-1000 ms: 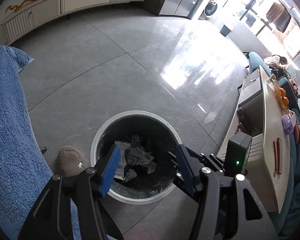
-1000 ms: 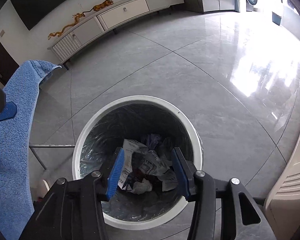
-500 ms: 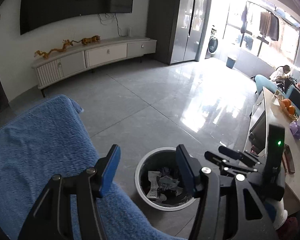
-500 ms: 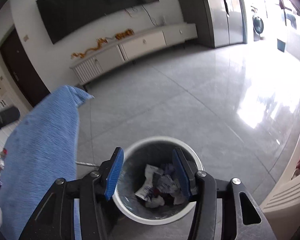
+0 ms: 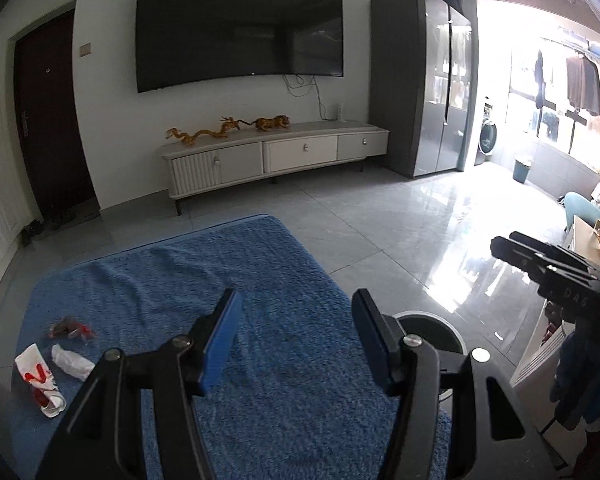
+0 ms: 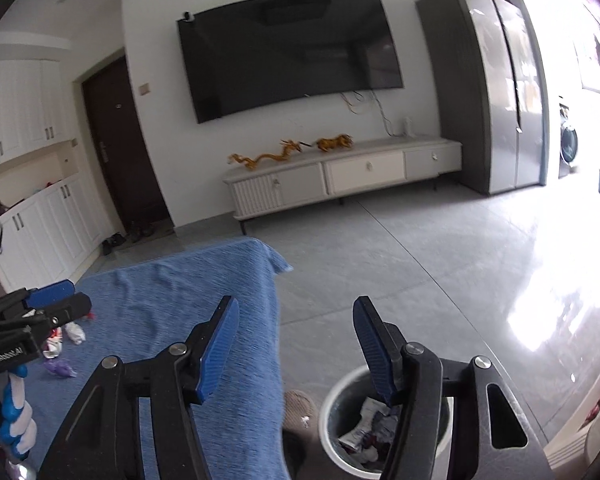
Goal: Collect trash
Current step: 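Move both tools back over the rug toward the remaining trash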
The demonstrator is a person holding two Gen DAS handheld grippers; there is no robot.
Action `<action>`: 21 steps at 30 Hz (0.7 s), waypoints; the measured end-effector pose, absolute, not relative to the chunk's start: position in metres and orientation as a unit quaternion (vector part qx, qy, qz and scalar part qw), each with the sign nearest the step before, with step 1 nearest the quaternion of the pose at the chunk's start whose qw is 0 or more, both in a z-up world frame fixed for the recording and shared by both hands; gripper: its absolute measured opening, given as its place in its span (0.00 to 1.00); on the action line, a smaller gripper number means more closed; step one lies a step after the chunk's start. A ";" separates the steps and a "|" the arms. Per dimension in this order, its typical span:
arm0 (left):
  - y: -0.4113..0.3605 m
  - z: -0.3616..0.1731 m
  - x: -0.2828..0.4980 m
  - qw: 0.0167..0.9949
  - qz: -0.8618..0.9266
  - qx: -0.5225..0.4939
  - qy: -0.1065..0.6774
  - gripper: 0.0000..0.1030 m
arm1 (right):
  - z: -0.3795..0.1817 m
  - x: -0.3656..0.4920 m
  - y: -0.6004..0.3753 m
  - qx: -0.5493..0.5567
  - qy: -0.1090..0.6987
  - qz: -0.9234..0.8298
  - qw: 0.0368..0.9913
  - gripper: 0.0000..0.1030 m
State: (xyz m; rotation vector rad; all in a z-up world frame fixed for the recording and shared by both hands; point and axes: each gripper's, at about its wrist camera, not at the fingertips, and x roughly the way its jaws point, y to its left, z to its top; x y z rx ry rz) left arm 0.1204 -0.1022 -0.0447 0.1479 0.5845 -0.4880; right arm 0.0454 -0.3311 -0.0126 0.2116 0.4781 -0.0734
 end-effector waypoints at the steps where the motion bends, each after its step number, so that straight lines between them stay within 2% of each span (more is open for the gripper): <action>1: -0.093 -0.044 0.118 0.928 -0.231 0.068 0.283 0.54 | -0.006 0.048 -0.321 0.097 0.233 -0.029 0.967 0.55; 7: -0.030 -0.041 0.109 0.943 -0.183 0.039 0.276 0.55 | 0.022 0.059 -0.266 0.056 0.220 0.018 0.974 0.55; 11: 0.011 -0.042 0.102 0.949 -0.155 0.018 0.273 0.62 | 0.032 0.068 -0.234 0.037 0.216 0.045 0.975 0.55; 21: 0.099 -0.063 0.099 0.953 -0.086 -0.024 0.288 0.67 | 0.034 0.094 -0.161 0.008 0.231 0.115 0.966 0.60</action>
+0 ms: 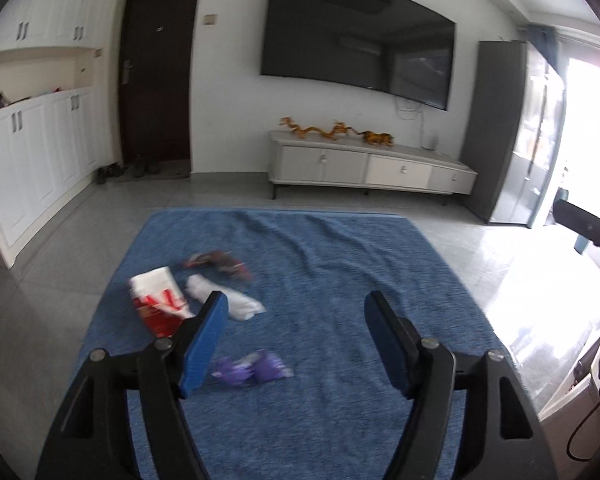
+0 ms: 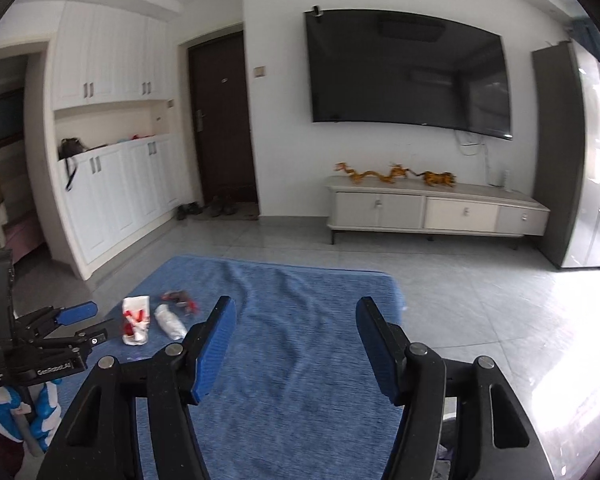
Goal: Collect trash
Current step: 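Move both tools back over the rug toward the remaining trash, then grasp the red-and-white paper bag with left tool while right tool grasps purple wrapper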
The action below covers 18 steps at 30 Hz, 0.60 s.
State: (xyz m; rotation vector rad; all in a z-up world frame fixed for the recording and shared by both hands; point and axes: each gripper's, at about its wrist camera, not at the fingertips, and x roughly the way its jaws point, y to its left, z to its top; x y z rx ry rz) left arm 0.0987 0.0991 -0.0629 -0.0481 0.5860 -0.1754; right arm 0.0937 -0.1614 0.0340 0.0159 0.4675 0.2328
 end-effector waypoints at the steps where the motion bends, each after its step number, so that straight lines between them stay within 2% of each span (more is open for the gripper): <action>1: 0.106 -0.065 0.099 0.953 -0.081 -0.026 0.290 0.68 | 0.032 0.099 -0.152 0.005 0.236 0.125 0.964 0.61; 6: 0.147 -0.080 0.102 0.951 -0.052 -0.046 0.302 0.70 | 0.023 0.107 -0.119 -0.005 0.254 0.157 0.954 0.62; 11: 0.194 -0.096 0.103 0.944 -0.031 -0.064 0.321 0.78 | 0.014 0.118 -0.092 -0.016 0.277 0.179 0.944 0.66; 18: 0.243 -0.117 0.119 0.928 -0.011 -0.088 0.361 0.80 | -0.016 0.136 -0.051 -0.035 0.315 0.227 0.921 0.70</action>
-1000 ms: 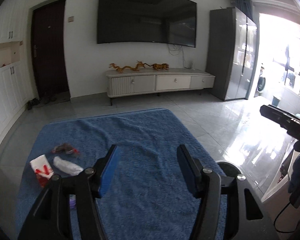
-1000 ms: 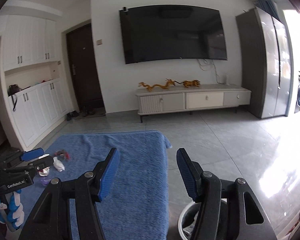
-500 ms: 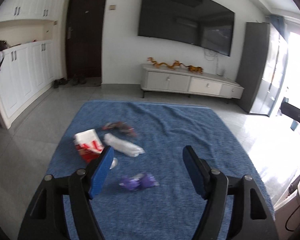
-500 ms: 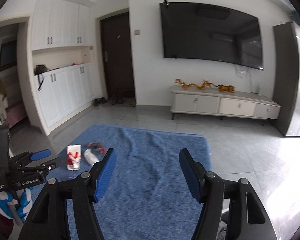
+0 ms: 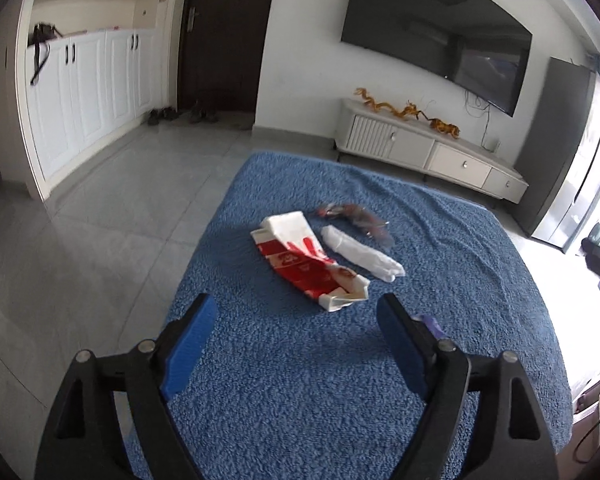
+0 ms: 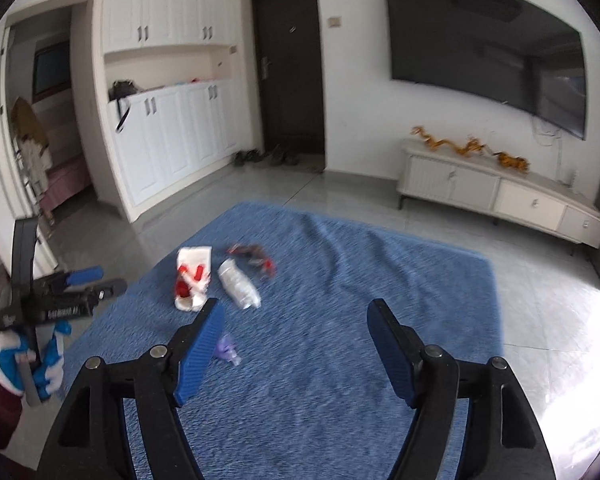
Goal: Collect trash
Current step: 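Grasp the red-and-white paper bag with left tool while right tool grasps purple wrapper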
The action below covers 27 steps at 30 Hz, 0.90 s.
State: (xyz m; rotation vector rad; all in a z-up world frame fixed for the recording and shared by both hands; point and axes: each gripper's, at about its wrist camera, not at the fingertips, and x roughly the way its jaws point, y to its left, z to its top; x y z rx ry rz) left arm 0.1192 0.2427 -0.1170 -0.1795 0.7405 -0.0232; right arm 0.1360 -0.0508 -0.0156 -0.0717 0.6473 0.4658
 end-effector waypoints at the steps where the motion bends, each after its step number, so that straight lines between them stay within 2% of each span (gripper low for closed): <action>1: 0.244 -0.119 0.123 0.926 -0.015 -0.092 0.367 0.80 | -0.023 0.140 -0.043 -0.037 0.325 0.235 0.915 0.70; 11: 0.239 -0.152 0.197 0.878 -0.046 -0.160 0.449 0.80 | -0.090 0.178 0.011 -0.028 0.409 0.324 0.853 0.70; 18: 0.247 -0.179 0.226 0.846 -0.038 -0.213 0.488 0.80 | -0.125 0.193 0.058 -0.078 0.428 0.361 0.825 0.70; 22: 0.241 -0.183 0.234 0.844 -0.036 -0.207 0.494 0.78 | -0.141 0.198 0.069 -0.084 0.436 0.366 0.818 0.70; 23: 0.238 -0.184 0.236 0.845 -0.036 -0.203 0.493 0.78 | -0.143 0.199 0.070 -0.086 0.435 0.365 0.819 0.68; 24: 0.236 -0.184 0.238 0.846 -0.037 -0.199 0.493 0.78 | -0.145 0.199 0.072 -0.086 0.436 0.365 0.818 0.61; 27: 0.228 -0.187 0.242 0.846 -0.034 -0.193 0.495 0.68 | -0.149 0.198 0.071 -0.085 0.437 0.362 0.819 0.49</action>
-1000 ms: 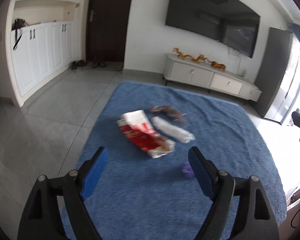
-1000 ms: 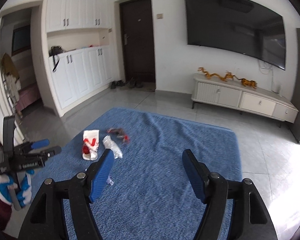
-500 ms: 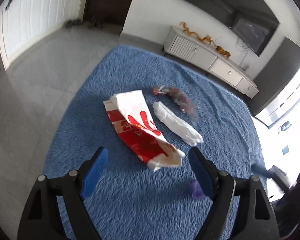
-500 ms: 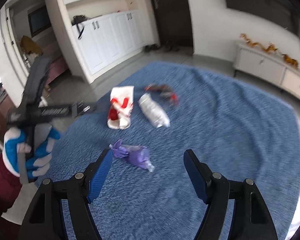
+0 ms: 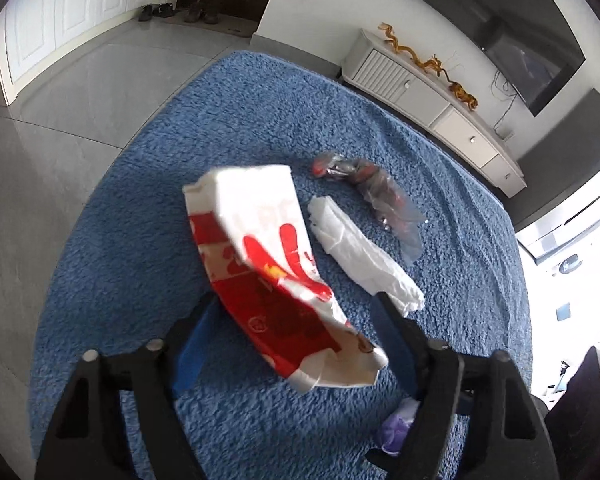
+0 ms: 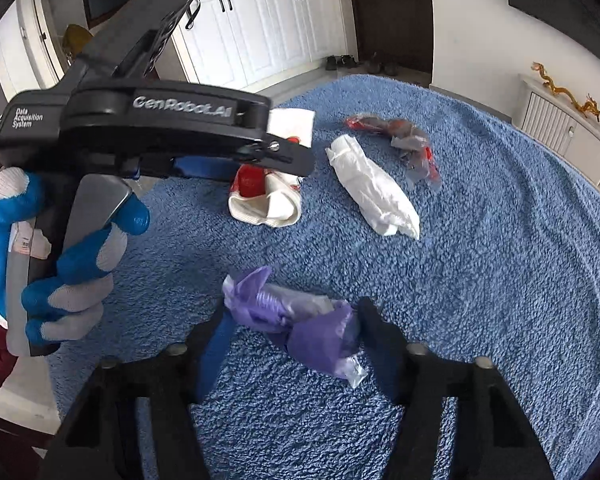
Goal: Collect trash
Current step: 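Grasp the red-and-white paper bag with left tool while right tool grasps purple wrapper, then carry both items over the grey bin and open both tools to drop them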
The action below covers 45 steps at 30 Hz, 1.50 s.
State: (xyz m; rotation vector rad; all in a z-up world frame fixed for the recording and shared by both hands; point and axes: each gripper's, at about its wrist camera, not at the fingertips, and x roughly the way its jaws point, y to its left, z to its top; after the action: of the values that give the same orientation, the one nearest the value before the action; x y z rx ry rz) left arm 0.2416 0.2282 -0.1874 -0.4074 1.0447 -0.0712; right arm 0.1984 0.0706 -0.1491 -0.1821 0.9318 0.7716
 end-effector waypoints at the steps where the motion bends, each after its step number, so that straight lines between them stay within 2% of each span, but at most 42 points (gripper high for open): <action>1: 0.226 -0.188 0.241 0.849 -0.028 -0.189 0.493 0.65 | -0.150 0.197 0.068 -0.085 0.437 0.363 0.819 0.48; 3: 0.224 -0.187 0.240 0.853 -0.021 -0.185 0.488 0.55 | -0.150 0.194 0.063 -0.083 0.437 0.364 0.818 0.47; 5: 0.224 -0.188 0.238 0.852 -0.021 -0.192 0.486 0.40 | -0.149 0.188 0.056 -0.080 0.432 0.365 0.821 0.46; 8: 0.225 -0.188 0.232 0.854 -0.016 -0.202 0.478 0.38 | -0.143 0.180 0.043 -0.069 0.426 0.364 0.825 0.46; 15: 0.224 -0.170 0.206 0.871 -0.004 -0.201 0.449 0.37 | -0.123 0.164 0.005 -0.045 0.411 0.348 0.842 0.46; 31: 0.157 -0.089 0.098 0.941 0.035 -0.048 0.333 0.37 | -0.047 0.099 -0.103 -0.002 0.327 0.245 0.912 0.46; 45: 0.074 -0.056 0.070 0.957 -0.008 0.031 0.287 0.37 | -0.046 0.066 -0.199 0.057 0.301 0.155 0.939 0.46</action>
State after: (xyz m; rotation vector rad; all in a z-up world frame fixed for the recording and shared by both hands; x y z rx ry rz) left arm 0.0698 0.0742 -0.0564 0.0630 0.5816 -0.0169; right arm 0.0664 -0.1988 -0.0456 0.1157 0.6149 0.3173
